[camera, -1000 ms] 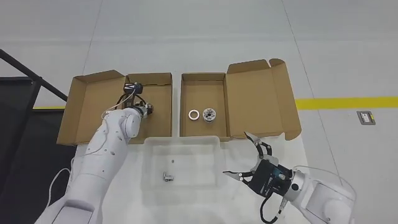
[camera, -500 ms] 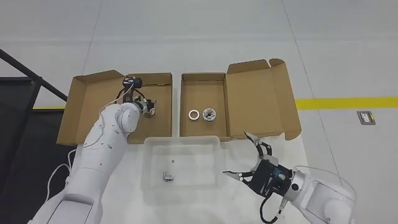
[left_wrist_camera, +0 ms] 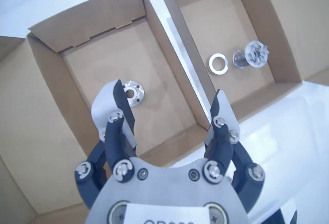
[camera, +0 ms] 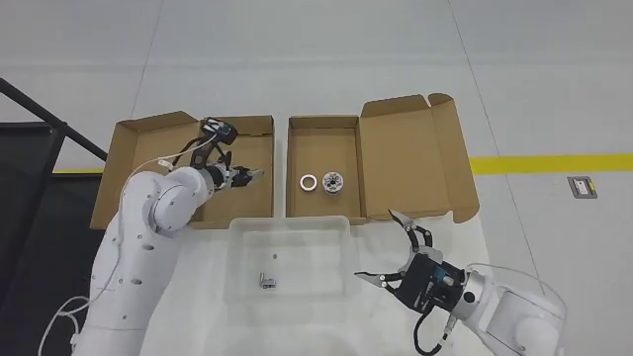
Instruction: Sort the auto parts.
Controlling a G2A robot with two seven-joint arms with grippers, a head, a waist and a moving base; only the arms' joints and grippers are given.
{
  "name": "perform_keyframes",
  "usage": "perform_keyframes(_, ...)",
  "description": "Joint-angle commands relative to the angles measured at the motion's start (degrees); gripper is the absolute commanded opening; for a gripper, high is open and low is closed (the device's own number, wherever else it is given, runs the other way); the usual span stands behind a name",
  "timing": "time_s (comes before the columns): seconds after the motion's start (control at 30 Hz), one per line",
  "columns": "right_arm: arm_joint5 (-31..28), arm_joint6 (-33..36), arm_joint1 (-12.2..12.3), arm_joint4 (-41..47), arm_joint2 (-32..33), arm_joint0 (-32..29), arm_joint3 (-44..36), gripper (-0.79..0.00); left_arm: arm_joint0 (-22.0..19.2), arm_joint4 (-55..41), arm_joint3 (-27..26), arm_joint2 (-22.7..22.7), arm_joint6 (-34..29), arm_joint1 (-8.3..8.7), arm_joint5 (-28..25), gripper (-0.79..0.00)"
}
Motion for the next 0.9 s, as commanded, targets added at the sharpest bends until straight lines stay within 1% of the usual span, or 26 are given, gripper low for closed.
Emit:
perform_keyframes(0.0, 0.00, 0.00, 0.00, 0.00, 0.00, 0.00, 0.00, 0.000, 4.43, -1.09, -7.94, -1.50, -3.84, 0.67, -2.45, -0.117)
perform_keyframes(0.07, 0.00, 0.00, 0.00, 0.00, 0.00, 0.00, 0.00, 0.000, 7.65, -2.47, -13.12, -2.79, -7.22, 1.23, -4.51, -0.108)
perform_keyframes(0.13, 0.00, 0.00, 0.00, 0.00, 0.00, 0.00, 0.00, 0.000, 10.48, -3.76, -17.89, -3.88, -10.50, 1.70, -5.39, -0.022)
perform_keyframes(0.17, 0.00, 0.00, 0.00, 0.00, 0.00, 0.00, 0.00, 0.000, 11.82, -4.30, -20.12, -4.09, -12.58, 1.94, -6.30, 0.000)
perform_keyframes(0.3, 0.00, 0.00, 0.00, 0.00, 0.00, 0.00, 0.00, 0.000, 15.58, -8.31, -26.52, -4.63, -21.97, 2.82, -8.80, 0.000)
perform_keyframes(0.7, 0.00, 0.00, 0.00, 0.00, 0.00, 0.00, 0.00, 0.000, 15.79, -8.45, -26.92, -4.66, -22.57, 2.91, -8.56, 0.000)
perform_keyframes(0.8, 0.00, 0.00, 0.00, 0.00, 0.00, 0.00, 0.00, 0.000, 16.61, -11.03, -25.09, -3.29, -22.95, 3.06, -8.18, 0.000)
perform_keyframes(0.87, 0.00, 0.00, 0.00, 0.00, 0.00, 0.00, 0.00, 0.000, 17.12, -7.48, -25.15, -1.65, -23.33, 3.44, -7.80, 0.000)
